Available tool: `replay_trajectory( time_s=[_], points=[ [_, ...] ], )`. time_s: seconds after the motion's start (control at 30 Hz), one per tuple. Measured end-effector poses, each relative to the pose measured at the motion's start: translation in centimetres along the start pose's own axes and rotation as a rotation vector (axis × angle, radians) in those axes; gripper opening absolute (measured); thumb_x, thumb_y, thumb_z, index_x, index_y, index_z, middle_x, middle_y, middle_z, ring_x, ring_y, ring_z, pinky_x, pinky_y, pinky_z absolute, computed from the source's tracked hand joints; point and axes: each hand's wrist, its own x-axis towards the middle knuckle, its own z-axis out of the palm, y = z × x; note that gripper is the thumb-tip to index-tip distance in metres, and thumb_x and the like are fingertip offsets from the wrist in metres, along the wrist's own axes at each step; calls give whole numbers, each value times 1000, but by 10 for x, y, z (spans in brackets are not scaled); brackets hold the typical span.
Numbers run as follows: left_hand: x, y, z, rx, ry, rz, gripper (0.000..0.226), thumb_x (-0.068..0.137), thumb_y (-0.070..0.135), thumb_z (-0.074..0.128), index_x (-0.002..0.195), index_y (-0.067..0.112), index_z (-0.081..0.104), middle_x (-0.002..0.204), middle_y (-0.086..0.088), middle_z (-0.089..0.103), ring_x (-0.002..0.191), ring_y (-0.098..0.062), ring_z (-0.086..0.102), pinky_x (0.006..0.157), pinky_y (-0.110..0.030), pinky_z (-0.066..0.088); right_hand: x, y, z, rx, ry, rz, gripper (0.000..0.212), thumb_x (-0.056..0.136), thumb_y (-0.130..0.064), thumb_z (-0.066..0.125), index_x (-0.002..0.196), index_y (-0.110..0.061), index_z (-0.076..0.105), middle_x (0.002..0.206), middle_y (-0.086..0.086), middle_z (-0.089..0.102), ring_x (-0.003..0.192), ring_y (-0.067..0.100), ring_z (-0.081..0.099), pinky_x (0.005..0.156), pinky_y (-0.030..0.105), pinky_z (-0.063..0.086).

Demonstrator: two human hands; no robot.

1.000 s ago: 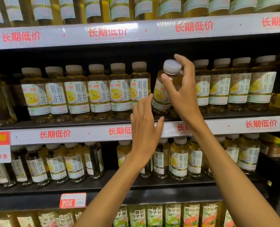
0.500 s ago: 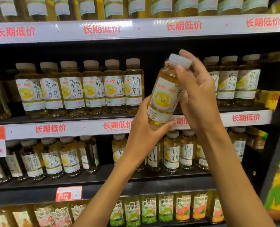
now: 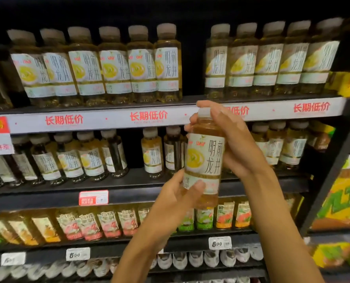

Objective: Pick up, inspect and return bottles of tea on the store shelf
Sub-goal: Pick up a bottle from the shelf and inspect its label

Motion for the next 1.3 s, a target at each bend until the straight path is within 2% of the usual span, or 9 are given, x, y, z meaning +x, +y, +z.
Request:
replay_trajectory(
  time_s=[0.1,0.33,0.57,0.7,0.83,0.9,1.13,1.23,1.3],
  points=[
    [-11,-11,-3,-80,42,-48,65,66,73,56,123,42,53,121,20,65,116,-1,58,106,-35,41,-4,12,6,30,7,44,27,93,-28,52,115,-16,61,94,3,72,94,20,69,79,28,54],
    [-17,-23,1,-360,3,-73,58,76,62,53,120,27,64,111,-16,70,100,-26,69,82,-30,55,-6,26,13,201,56,117,33,90,-33,51,114,-13,63,95,6,72,91,20,70,85,36,56],
    [-12,-35,1,-141,250,-79,58,79,74,47,127,42,56,125,12,64,120,-9,57,108,-43,38,-14,26,16,-152,216,47,22,89,-30,60,108,-21,66,101,3,74,93,15,71,72,23,56],
    [-6,-36,6,-361,278,-131,50,84,66,41,108,33,71,103,-1,75,95,-17,71,85,-39,54,-16,24,15,-186,173,111,35,84,-43,58,111,-22,67,107,4,73,101,18,69,82,33,57],
    [-6,-32,1,-626,34,-222,61,97,49,28,105,6,72,81,-16,69,65,-23,67,55,-31,54,-15,23,16,25,83,144,36,91,-38,48,113,-16,65,102,9,73,101,27,68,89,37,55],
    [-7,-33,0,-602,-27,-241,61,99,47,26,106,6,71,86,-16,69,71,-22,68,59,-31,55,-14,24,19,65,66,124,33,97,-34,44,113,-14,64,96,7,73,94,23,71,84,35,57],
    [-8,-33,-5,-152,233,-54,57,80,78,39,121,44,60,127,12,63,122,-8,56,105,-40,40,-12,20,27,-177,180,37,24,92,-32,54,109,-21,66,109,7,71,95,14,70,81,24,55],
    [-9,-33,-2,-138,238,17,55,83,76,36,122,44,59,117,12,69,111,-7,63,94,-33,46,-11,21,28,-163,134,76,30,88,-37,55,110,-21,66,111,7,70,98,14,70,83,25,54],
    [-8,-29,-3,-298,214,-47,69,85,74,35,121,22,63,98,-4,73,85,-19,71,71,-32,54,-10,22,27,-77,75,108,33,86,-38,55,111,-20,66,107,8,72,102,21,69,84,29,56]
  ],
)
